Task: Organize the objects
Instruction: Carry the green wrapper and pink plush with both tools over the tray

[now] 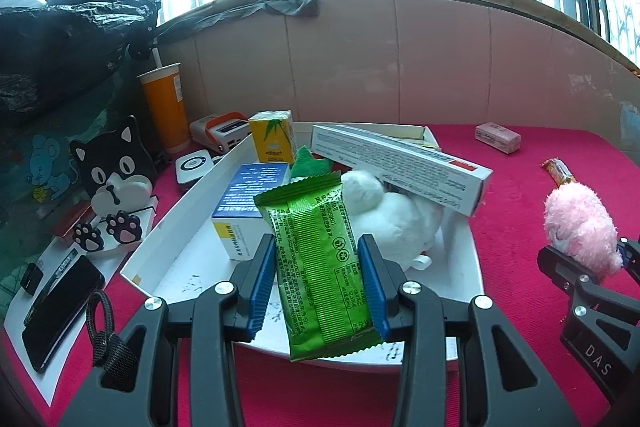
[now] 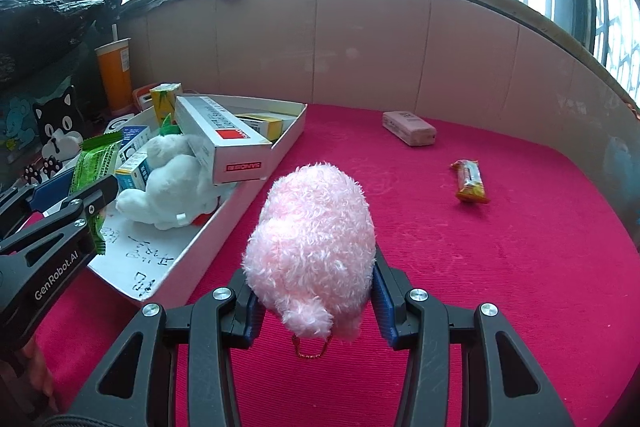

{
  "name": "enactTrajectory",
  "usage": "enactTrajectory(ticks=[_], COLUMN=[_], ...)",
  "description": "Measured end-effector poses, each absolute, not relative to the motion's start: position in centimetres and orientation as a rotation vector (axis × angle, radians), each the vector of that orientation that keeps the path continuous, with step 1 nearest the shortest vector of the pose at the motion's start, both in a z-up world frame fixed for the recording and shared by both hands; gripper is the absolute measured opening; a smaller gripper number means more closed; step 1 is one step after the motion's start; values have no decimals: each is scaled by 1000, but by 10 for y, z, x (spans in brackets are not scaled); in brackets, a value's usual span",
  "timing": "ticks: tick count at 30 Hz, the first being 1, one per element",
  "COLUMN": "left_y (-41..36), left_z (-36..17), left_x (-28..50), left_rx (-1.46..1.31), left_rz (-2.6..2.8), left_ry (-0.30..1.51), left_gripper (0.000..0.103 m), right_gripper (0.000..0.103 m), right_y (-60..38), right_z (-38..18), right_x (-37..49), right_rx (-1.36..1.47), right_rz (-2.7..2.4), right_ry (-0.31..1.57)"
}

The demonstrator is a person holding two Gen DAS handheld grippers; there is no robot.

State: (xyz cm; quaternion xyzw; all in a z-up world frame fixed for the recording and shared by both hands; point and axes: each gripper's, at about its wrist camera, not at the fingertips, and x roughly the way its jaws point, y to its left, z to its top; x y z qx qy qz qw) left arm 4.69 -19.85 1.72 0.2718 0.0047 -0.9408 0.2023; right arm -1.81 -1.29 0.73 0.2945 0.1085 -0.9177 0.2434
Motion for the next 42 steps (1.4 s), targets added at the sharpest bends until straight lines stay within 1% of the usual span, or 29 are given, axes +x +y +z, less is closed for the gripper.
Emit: enactTrajectory(ticks=[21, 42], left_y=[-216, -230], left_z=[18, 26], left_x=[53, 50], left_rx=[762, 778], left_rz=[-2587, -2573], left_ry=[-21, -66], left_gripper=[40, 40], right_gripper=[49, 49], right_y=[-34, -57], right_z=[7, 37], right_x=[-14, -4], right_rx=[796, 713], right_rz=[-2456, -2405], right_ry=[304, 266])
